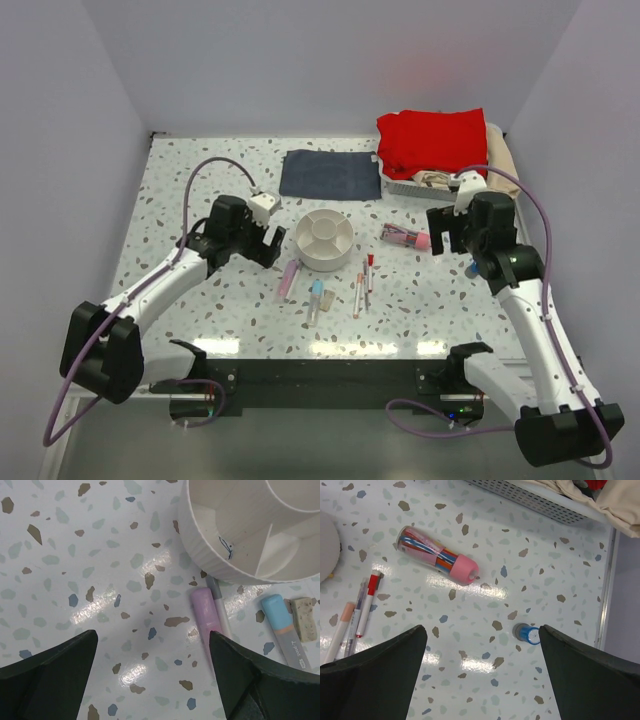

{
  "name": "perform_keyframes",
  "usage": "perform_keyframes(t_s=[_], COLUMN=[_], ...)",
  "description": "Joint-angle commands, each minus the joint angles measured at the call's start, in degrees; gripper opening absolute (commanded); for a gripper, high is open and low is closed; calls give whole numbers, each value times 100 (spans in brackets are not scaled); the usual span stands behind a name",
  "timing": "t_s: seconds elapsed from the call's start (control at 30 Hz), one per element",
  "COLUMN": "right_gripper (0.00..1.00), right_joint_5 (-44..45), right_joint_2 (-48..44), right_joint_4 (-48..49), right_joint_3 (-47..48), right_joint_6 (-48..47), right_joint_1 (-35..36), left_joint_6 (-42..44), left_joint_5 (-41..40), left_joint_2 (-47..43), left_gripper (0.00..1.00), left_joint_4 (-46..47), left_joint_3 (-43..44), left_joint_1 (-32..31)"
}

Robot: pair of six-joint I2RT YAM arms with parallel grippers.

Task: Sort the stationery into containers
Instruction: Pick up the pen from the center of the board.

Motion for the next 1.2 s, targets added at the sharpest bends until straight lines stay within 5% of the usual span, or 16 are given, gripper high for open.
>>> perform_keyframes(t_s=[0.0,0.27,1.17], right_gripper=[99,99,99], right_joint_5=[-371,-477,-530], right_joint_2=[-24,512,609], right_joint_4=[-30,-250,-75], right_joint_3=[234,560,420], right_joint_6=[-413,553,598], right_joint_1=[12,-5,4], left_joint_6=[-166,-790,-1045], left_joint_5=[239,-7,-446], left_joint_2=[111,612,1475], left_gripper=[96,89,75], left_joint_4=[-150,-186,-360], left_joint_3=[-1,51,605], left_joint_1=[11,-6,-507])
